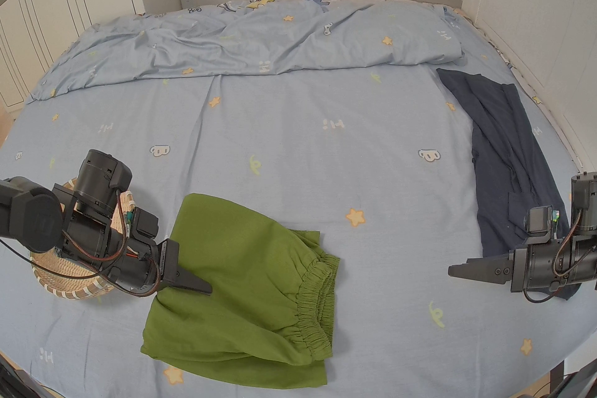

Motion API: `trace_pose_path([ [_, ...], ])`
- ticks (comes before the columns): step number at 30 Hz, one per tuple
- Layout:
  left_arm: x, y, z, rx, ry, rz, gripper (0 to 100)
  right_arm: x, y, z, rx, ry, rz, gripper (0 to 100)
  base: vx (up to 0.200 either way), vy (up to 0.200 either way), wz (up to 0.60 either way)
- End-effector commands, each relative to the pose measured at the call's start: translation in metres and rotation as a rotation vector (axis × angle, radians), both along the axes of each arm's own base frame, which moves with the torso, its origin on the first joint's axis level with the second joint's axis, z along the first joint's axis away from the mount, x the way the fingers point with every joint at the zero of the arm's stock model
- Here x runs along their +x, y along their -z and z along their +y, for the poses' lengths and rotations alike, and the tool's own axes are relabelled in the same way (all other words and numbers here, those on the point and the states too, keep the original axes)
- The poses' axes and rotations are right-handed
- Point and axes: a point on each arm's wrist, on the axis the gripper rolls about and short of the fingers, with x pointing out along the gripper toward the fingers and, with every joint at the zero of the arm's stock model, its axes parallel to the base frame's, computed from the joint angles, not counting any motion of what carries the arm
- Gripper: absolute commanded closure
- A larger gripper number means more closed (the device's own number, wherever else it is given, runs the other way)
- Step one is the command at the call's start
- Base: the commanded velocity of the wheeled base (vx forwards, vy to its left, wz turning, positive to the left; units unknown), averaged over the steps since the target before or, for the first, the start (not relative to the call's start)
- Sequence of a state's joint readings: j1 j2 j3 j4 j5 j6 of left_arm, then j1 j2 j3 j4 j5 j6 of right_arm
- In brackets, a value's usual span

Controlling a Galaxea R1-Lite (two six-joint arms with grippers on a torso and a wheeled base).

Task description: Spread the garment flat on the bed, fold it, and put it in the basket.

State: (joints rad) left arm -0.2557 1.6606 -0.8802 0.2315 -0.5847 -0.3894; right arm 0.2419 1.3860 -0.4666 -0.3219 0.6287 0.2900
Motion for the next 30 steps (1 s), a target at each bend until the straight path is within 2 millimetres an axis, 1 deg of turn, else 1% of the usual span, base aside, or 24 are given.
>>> trace_pose_path([
  [1, -0.002, 0.001, -0.003, 0.002, 0.014, 0.007, 100, 0.0, 0.0, 0.0, 0.0, -0.001, -0.001, 0, 0.0, 0.2, 0.0],
  [9, -0.004, 0.003, -0.006, 0.004, 0.028, 0.012, 100, 0.0, 0.0, 0.0, 0.0, -0.001, 0.001, 0, 0.0, 0.2, 0.0],
  [11, -0.008, 0.005, -0.012, 0.007, 0.051, 0.019, 100, 0.0, 0.0, 0.0, 0.0, -0.001, -0.001, 0, 0.0, 0.2, 0.0],
  [14, -0.012, 0.005, -0.018, 0.012, 0.077, 0.021, 100, 0.0, 0.0, 0.0, 0.0, -0.001, 0.001, 0, 0.0, 0.0, 0.0],
  [18, -0.026, -0.008, -0.029, 0.003, 0.13, -0.028, 100, 0.0, 0.0, 0.0, 0.0, -0.001, -0.001, 0, 0.0, 0.0, 0.0],
  [19, -0.026, -0.008, -0.029, 0.003, 0.13, -0.028, 100, 0.0, 0.0, 0.0, 0.0, -0.001, -0.001, 0, 0.0, 0.0, 0.0],
  [20, -0.036, -0.021, -0.037, -0.012, 0.174, -0.076, 100, 0.0, 0.0, 0.0, 0.0, -0.001, -0.001, 0, 0.0, 0.0, 0.0],
  [21, -0.038, -0.025, -0.039, -0.02, 0.188, -0.092, 100, 0.0, 0.0, 0.0, 0.0, -0.001, -0.001, 0, 0.0, 0.0, 0.0],
  [23, -0.041, -0.039, -0.049, -0.038, 0.232, -0.134, 100, 0.0, 0.0, 0.0, -0.001, -0.001, 0.0, 0, 0.0, 0.0, 0.0],
  [24, -0.041, -0.04, -0.05, -0.04, 0.233, -0.136, 100, 0.0, 0.0, 0.0, -0.001, -0.001, 0.0, 0, 0.0, 0.0, 0.0],
  [25, -0.042, -0.05, -0.057, -0.045, 0.262, -0.15, 100, 0.0, 0.0, 0.0, -0.001, -0.001, 0.001, 0, 0.0, 0.0, 0.0],
  [26, -0.043, -0.056, -0.06, -0.048, 0.277, -0.154, 100, 0.0, 0.0, 0.0, -0.001, -0.001, 0.001, 0, 0.0, 0.0, 0.0],
  [28, -0.043, -0.065, -0.064, -0.045, 0.295, -0.156, 100, 0.0, 0.0, 0.0, -0.001, 0.0, 0.001, 0, 0.0, 0.0, 0.0],
  [30, -0.043, -0.072, -0.063, -0.038, 0.307, -0.174, 100, 0.001, 0.0, 0.0, 0.0, 0.001, 0.001, 0, 0.0, 0.0, 0.0],
])
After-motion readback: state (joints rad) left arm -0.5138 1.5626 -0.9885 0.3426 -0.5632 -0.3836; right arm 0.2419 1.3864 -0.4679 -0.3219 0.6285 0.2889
